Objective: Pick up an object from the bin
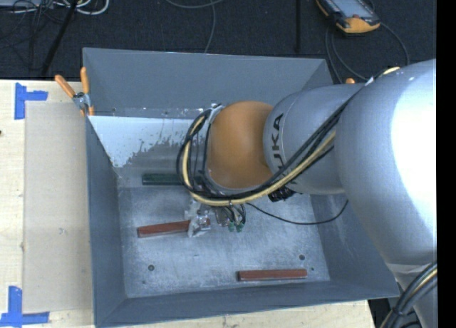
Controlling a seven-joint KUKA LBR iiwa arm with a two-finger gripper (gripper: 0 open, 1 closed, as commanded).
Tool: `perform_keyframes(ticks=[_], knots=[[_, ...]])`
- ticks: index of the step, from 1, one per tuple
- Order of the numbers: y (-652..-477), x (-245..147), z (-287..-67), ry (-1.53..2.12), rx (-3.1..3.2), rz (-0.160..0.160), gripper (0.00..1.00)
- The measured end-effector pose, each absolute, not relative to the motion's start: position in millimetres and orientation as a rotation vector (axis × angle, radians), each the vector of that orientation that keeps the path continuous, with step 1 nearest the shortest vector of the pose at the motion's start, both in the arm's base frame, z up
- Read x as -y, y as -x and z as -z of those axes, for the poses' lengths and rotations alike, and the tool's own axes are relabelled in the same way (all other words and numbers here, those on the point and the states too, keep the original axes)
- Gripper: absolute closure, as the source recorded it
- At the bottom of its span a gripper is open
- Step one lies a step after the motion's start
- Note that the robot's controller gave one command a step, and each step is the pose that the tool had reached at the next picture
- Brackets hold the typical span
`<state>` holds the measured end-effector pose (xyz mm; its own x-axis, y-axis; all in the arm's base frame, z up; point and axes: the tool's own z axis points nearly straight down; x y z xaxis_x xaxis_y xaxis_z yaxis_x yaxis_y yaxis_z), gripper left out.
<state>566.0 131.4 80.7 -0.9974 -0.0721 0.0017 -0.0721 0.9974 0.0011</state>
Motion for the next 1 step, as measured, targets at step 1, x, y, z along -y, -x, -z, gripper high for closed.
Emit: perform_keyframes(ticks=[1], knots=[[-564.8, -131.1, -84.1, -0.113, 3.135, 0.001, 1.0]])
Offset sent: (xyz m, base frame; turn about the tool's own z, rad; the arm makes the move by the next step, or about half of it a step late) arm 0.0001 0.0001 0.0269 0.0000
